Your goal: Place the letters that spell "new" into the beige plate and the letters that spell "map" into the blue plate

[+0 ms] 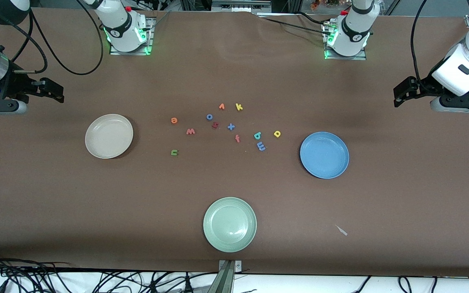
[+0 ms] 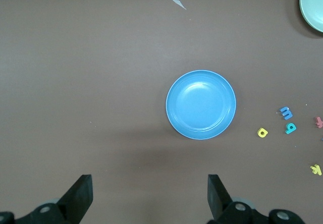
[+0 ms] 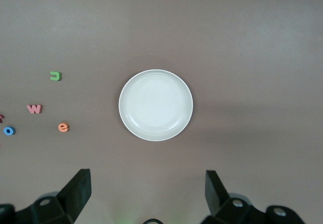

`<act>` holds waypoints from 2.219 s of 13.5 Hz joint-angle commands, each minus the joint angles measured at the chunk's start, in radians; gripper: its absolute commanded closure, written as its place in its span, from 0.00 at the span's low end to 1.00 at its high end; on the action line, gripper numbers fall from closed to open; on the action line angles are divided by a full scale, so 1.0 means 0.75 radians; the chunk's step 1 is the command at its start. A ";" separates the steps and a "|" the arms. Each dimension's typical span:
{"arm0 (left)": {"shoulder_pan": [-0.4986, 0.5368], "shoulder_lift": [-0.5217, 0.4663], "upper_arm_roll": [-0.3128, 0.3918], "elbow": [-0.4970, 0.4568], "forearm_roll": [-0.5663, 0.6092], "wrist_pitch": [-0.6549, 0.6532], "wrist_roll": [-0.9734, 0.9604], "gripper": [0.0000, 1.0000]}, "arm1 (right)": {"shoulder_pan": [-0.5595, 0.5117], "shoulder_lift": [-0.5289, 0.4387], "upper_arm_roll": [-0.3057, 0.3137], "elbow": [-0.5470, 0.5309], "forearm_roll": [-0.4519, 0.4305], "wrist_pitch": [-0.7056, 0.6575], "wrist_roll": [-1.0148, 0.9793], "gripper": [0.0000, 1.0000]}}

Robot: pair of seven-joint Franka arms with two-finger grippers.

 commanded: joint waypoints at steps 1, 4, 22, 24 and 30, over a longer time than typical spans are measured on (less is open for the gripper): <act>0.008 -0.008 -0.005 0.014 -0.028 -0.022 0.013 0.00 | -0.004 -0.004 -0.003 0.004 0.021 -0.005 -0.020 0.00; 0.008 -0.008 -0.005 0.014 -0.028 -0.022 0.013 0.00 | -0.002 -0.004 -0.003 0.004 0.021 -0.007 -0.020 0.00; -0.139 0.339 -0.089 0.041 -0.028 0.125 -0.109 0.00 | 0.010 0.035 0.005 0.000 0.021 0.007 0.003 0.00; -0.244 0.467 -0.087 0.081 -0.030 0.205 -0.349 0.00 | 0.047 0.063 0.010 0.008 0.015 0.022 -0.005 0.00; -0.479 0.887 -0.091 0.356 -0.032 0.321 -0.857 0.00 | 0.237 0.315 0.014 0.033 0.017 0.134 0.088 0.00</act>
